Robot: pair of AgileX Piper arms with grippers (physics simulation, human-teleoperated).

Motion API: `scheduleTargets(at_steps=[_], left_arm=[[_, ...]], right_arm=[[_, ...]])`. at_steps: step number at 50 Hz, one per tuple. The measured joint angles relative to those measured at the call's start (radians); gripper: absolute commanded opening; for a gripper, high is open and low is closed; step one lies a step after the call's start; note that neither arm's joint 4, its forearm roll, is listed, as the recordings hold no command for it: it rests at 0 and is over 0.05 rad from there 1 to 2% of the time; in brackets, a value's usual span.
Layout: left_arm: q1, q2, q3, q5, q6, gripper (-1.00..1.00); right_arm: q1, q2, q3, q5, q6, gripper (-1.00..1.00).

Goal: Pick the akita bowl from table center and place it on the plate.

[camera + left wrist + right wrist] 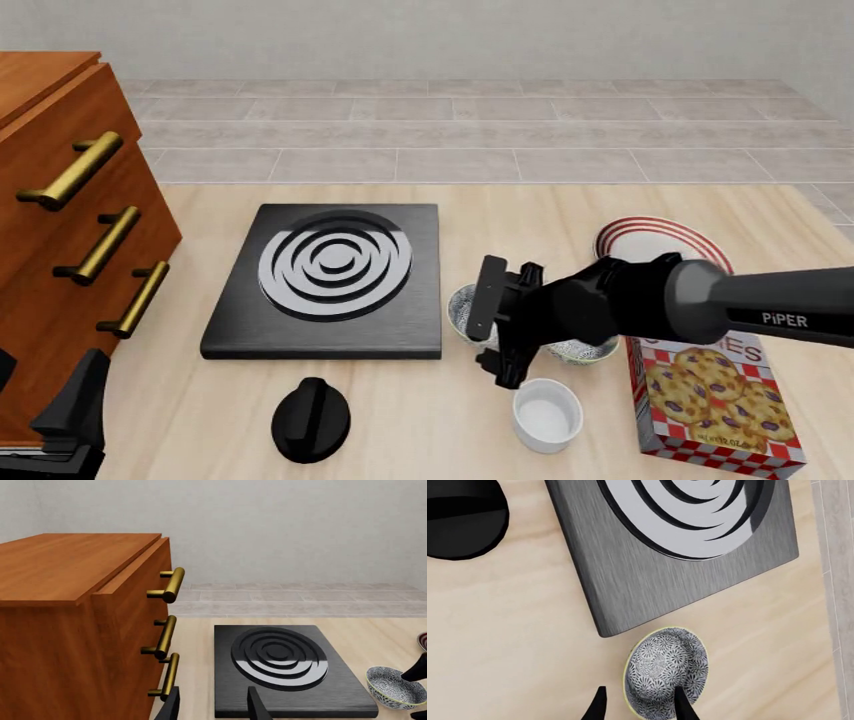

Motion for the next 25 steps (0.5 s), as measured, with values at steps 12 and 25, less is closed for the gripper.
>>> scheduleTargets(at_steps=[12,25], left_arm=[[0.000,0.000,0.000,0.000,0.000,1.00],[0.000,0.000,0.000,0.000,0.000,1.00]], right_arm=[[0.008,0.057,-0.020,-0.018,0.007,1.00],[0.005,0.099,-0.027,-0.035,0.024,1.00]])
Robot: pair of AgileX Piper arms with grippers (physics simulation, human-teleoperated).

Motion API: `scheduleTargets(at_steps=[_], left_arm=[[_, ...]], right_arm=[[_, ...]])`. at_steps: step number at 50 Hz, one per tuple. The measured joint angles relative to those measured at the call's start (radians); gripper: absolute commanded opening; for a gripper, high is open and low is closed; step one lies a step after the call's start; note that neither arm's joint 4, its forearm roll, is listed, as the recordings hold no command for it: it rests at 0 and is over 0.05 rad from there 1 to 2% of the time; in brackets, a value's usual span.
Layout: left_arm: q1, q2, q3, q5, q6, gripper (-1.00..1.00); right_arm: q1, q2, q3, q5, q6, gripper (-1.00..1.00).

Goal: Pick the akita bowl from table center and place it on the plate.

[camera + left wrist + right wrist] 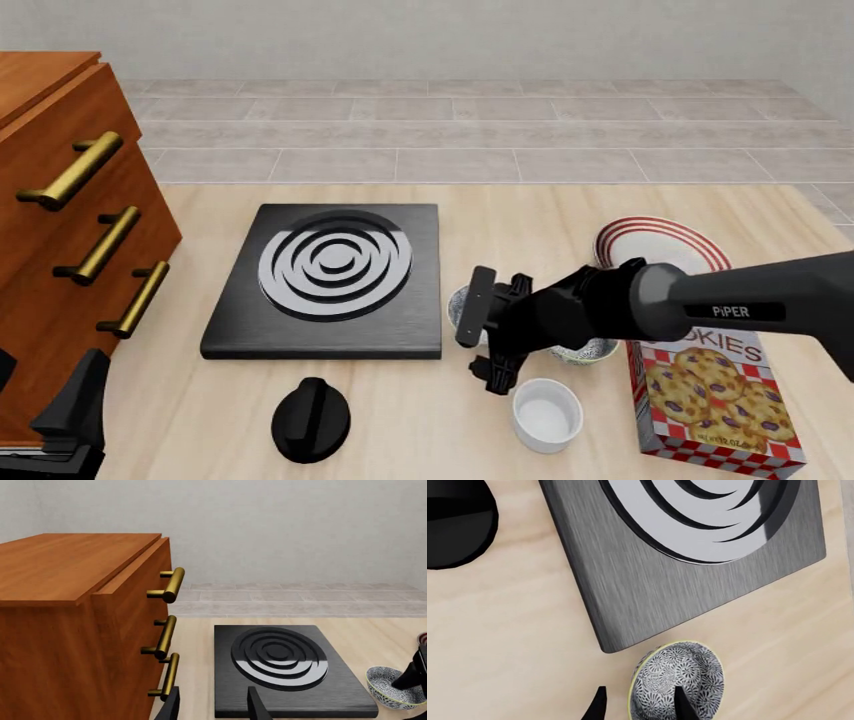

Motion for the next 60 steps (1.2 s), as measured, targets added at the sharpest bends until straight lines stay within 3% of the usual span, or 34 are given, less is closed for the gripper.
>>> scheduleTargets(at_steps=[11,12,34,60], left_arm=[[0.000,0.000,0.000,0.000,0.000,1.00],[0.000,0.000,0.000,0.000,0.000,1.00],[0.000,0.000,0.000,0.000,0.000,1.00],[0.000,0.000,0.000,0.000,0.000,1.00]], right_arm=[[-0.004,0.006,0.014,-0.016,0.006,1.00],[-0.001,0.002,0.016,-0.019,0.005,-1.00],[0.029,-0.104,0.055,-0.024,-0.074,-1.00],[0.006,-0.268,-0.006,0.123,-0.113,-1.00]])
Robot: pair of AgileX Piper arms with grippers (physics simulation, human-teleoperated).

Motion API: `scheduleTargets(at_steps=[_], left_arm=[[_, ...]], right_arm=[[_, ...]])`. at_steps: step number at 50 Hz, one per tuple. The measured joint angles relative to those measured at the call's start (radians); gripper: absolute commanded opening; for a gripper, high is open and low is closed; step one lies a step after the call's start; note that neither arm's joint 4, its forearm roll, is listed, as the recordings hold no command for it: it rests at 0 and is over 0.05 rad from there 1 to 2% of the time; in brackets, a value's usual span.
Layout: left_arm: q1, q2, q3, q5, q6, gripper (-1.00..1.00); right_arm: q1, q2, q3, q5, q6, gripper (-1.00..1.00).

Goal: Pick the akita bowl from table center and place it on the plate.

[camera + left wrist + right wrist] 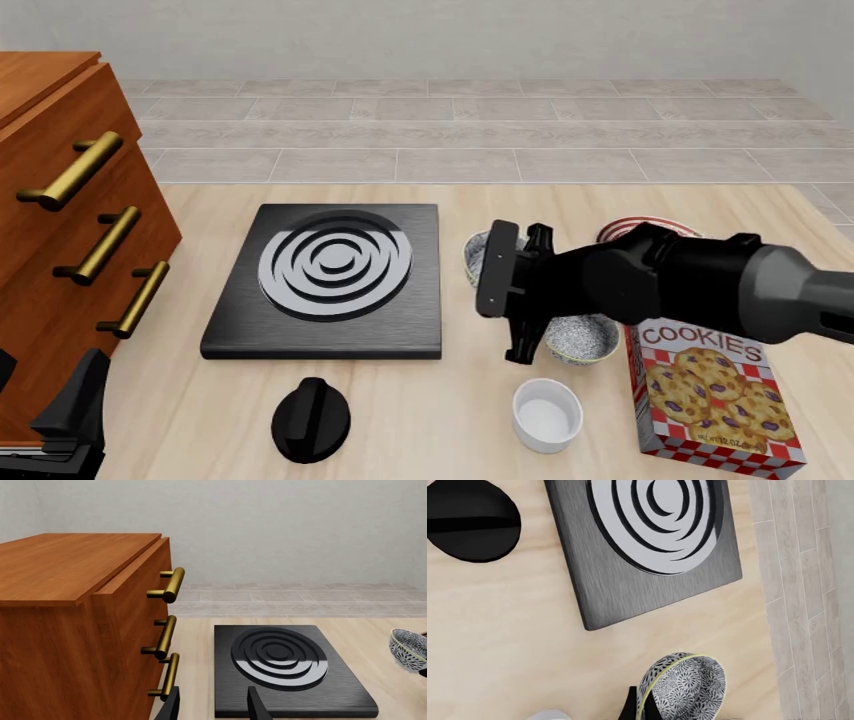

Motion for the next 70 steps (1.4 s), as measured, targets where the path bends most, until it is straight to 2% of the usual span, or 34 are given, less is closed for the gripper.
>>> scheduleTargets(at_steps=[15,30,39,50,70], left_arm=[[0.000,0.000,0.000,0.000,0.000,1.00],[0.000,0.000,0.000,0.000,0.000,1.00],[0.000,0.000,0.000,0.000,0.000,1.00],[0.000,0.000,0.000,0.000,0.000,1.00],[0.000,0.000,0.000,0.000,0.000,1.00]], right_arm=[[-0.046,-0.069,-0.109,0.123,0.038,-1.00],[-0.187,-0.039,-0.194,0.164,0.091,-1.00],[-0.267,0.016,-0.235,0.170,0.119,-1.00],[-0.366,0.073,-0.254,0.150,0.128,-1.00],[-0.483,0.157,-0.269,0.128,0.169,-1.00]])
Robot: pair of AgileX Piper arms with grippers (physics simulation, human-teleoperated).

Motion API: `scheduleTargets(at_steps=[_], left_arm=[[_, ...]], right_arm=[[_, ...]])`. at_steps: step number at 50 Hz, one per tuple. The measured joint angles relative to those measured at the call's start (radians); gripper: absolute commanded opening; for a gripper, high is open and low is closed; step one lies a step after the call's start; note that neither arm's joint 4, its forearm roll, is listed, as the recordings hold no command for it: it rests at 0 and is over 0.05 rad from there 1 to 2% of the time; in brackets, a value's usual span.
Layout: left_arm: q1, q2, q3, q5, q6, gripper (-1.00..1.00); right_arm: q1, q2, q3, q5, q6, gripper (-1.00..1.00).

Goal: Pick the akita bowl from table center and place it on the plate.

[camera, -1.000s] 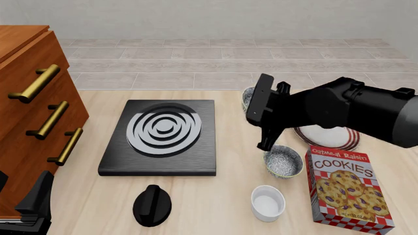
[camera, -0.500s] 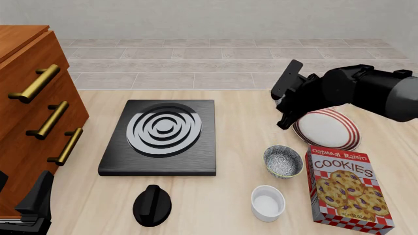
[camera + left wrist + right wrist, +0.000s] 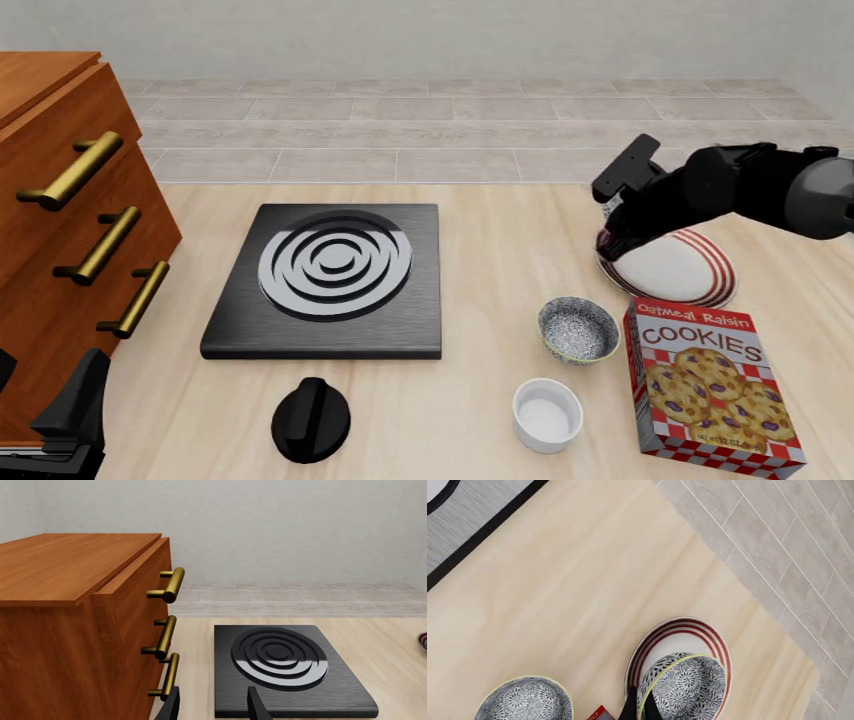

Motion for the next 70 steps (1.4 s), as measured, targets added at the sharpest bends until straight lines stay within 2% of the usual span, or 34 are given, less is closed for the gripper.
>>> scheduleTargets(at_steps=[20,39,70], left_arm=[[0.000,0.000,0.000,0.000,0.000,1.00],[0.000,0.000,0.000,0.000,0.000,1.00],[0.000,0.000,0.000,0.000,0.000,1.00]], right_arm=[[-0.101,0.077,-0.014,-0.009,-0.001,-1.00],[-0.128,0.185,-0.106,0.022,0.061,-1.00],[-0.213,0.284,-0.111,-0.026,0.073,-1.00]])
